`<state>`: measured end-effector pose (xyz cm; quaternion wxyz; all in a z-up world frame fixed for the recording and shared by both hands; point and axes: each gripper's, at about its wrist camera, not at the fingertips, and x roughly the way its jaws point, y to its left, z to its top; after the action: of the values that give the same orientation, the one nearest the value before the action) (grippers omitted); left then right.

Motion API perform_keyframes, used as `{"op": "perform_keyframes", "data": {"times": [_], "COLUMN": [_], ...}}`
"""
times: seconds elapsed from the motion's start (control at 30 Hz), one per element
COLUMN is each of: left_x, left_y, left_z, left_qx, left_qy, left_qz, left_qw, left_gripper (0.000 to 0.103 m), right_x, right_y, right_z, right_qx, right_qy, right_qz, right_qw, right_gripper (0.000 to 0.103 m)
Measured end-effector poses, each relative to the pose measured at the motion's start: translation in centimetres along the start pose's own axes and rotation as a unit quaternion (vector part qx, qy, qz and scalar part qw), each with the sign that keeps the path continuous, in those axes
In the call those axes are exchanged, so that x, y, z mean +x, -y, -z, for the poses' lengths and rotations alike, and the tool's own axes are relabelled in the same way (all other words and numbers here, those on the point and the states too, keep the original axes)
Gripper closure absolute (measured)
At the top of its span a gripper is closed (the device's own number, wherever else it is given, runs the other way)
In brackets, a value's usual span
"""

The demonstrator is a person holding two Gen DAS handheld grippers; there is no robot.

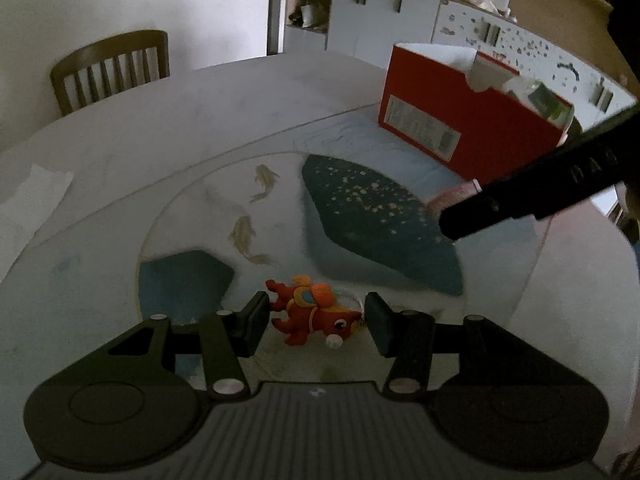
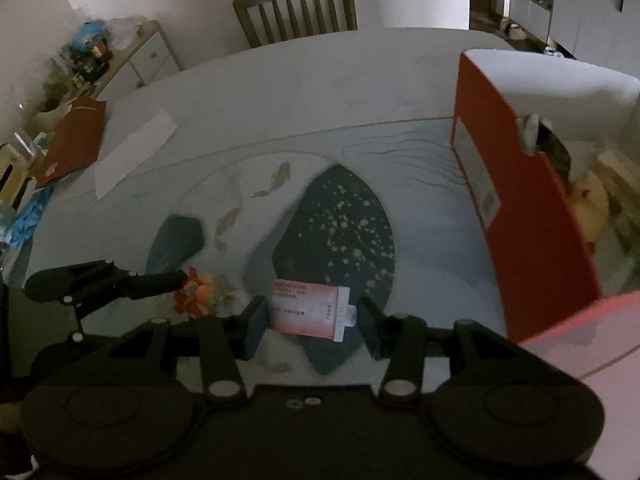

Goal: Organize objects
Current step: 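Grasp the orange plush keychain with the left tool while the right tool grasps the pink tube, then carry the orange plush keychain and pink tube into the red box and release both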

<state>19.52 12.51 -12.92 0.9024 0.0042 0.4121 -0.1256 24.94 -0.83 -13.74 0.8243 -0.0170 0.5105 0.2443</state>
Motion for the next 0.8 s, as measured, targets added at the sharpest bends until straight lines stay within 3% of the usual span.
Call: {"op": "perform_keyframes", "data": {"times": [0.4,0.8], "left_x": [-3.1,-3.2], "left_y": [2.9,7.5], "left_z": [-1.3,-3.7], "left_qx": [-0.042,-0.054], "left_qy": [0.006,0.013], "left_qz": [0.011,0.017], "left_qw": [0.999,0.9983], "left_gripper": [0.052,0.052], "right_x": [-4.2,-8.9], "right_y": [2.3,7.2], "right_z": [1.3,1.7], "right_qx": [0.011,0.006], "right_qy": [0.013,0.048], "right_qz": [-0.001,0.005], "right_qw": [1.0,0.999], "right_gripper": [0.055,0.055]}}
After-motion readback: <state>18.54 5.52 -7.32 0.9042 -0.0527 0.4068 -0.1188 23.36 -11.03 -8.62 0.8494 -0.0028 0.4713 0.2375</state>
